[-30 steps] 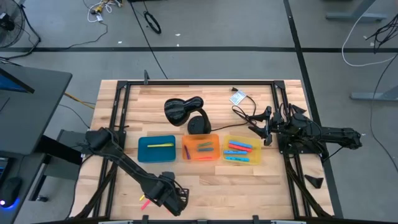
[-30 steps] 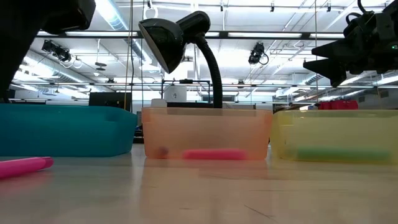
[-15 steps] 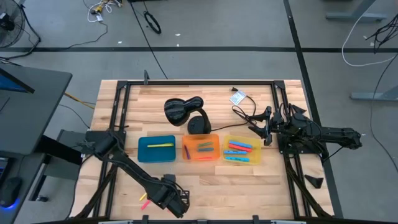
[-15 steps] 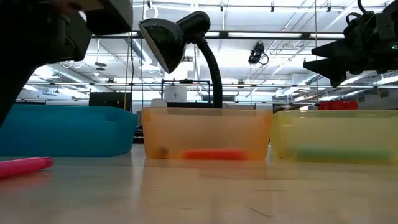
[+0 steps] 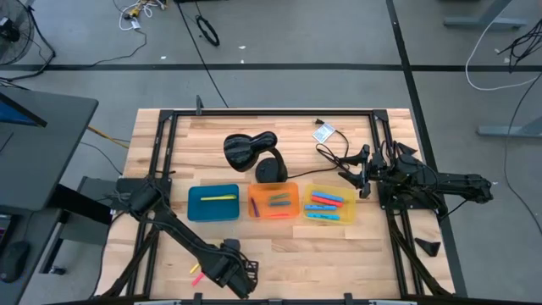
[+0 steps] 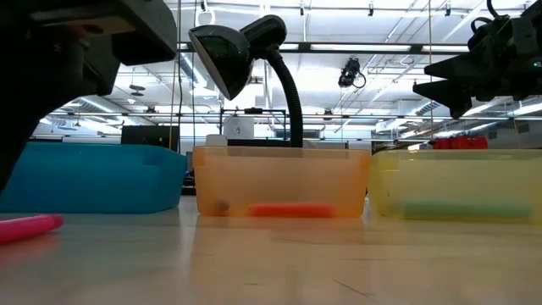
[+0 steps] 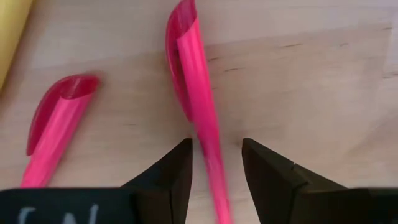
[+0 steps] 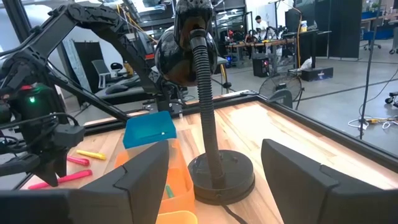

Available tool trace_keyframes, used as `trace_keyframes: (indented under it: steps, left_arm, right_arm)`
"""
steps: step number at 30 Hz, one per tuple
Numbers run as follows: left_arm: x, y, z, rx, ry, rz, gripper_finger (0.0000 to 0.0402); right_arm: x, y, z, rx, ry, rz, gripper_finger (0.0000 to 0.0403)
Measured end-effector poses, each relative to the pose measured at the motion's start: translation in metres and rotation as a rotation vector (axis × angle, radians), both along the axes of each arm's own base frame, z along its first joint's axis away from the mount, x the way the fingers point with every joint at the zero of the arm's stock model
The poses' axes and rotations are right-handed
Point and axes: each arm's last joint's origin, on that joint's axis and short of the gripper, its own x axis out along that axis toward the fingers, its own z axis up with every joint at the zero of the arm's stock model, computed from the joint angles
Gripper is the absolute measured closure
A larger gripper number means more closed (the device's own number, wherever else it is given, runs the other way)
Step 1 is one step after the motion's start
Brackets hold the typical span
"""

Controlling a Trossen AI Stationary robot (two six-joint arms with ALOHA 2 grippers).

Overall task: Pick & Place Markers
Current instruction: Put the right pink pen into the blue bin

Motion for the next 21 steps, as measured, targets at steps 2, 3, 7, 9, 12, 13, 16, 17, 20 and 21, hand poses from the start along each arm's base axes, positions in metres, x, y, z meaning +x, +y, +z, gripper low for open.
trace_keyframes:
  steps: [2,3,7,9,12,13,16,17,20,21]
  left_arm:
    - [0.0003,-0.0008,-0.0026,0.003,0.003,-0.005,0.0257]
    - [0.0002,-0.0010,-0.0026,0.002,0.003,-0.006,0.0257]
    - [0.0004,-0.0011,-0.0026,-0.008,0.008,-0.007,0.0257]
    - [0.0007,-0.0008,-0.0028,-0.006,0.007,-0.008,0.0261]
    - [0.0008,-0.0002,-0.0030,-0.007,0.015,-0.030,0.0279]
    - [0.0006,-0.0001,-0.0031,-0.007,0.019,-0.038,0.0289]
    - [0.0001,0.0003,-0.0028,0.004,0.019,-0.089,0.0325]
    - [0.0001,-0.0001,-0.0028,0.007,0.016,-0.113,0.0338]
    - [0.0006,-0.0004,-0.0022,0.012,0.007,-0.183,0.0372]
    - [0.0008,-0.0006,-0.0019,0.014,0.002,-0.202,0.0377]
  right_arm:
    - [0.0000,0.0000,0.0001,0.000,-0.001,-0.001,0.0144]
    - [0.0000,0.0000,0.0000,0.000,0.000,0.000,0.0144]
    - [0.0000,0.0000,0.0000,0.000,0.000,0.000,0.0144]
    - [0.0000,0.0000,0.0000,0.000,0.000,-0.001,0.0144]
    - [0.0000,0.0000,0.0000,0.000,0.000,0.000,0.0144]
    - [0.0000,0.0000,0.0000,0.000,0.000,0.000,0.0144]
    - [0.0000,0.0000,0.0000,0.000,0.000,0.000,0.0144]
    - [0.0000,0.0000,0.0000,0.000,0.000,-0.001,0.0144]
    - [0.0000,0.0000,0.0000,0.000,0.000,-0.001,0.0144]
    - [0.0000,0.0000,0.0000,0.000,0.000,0.000,0.0144]
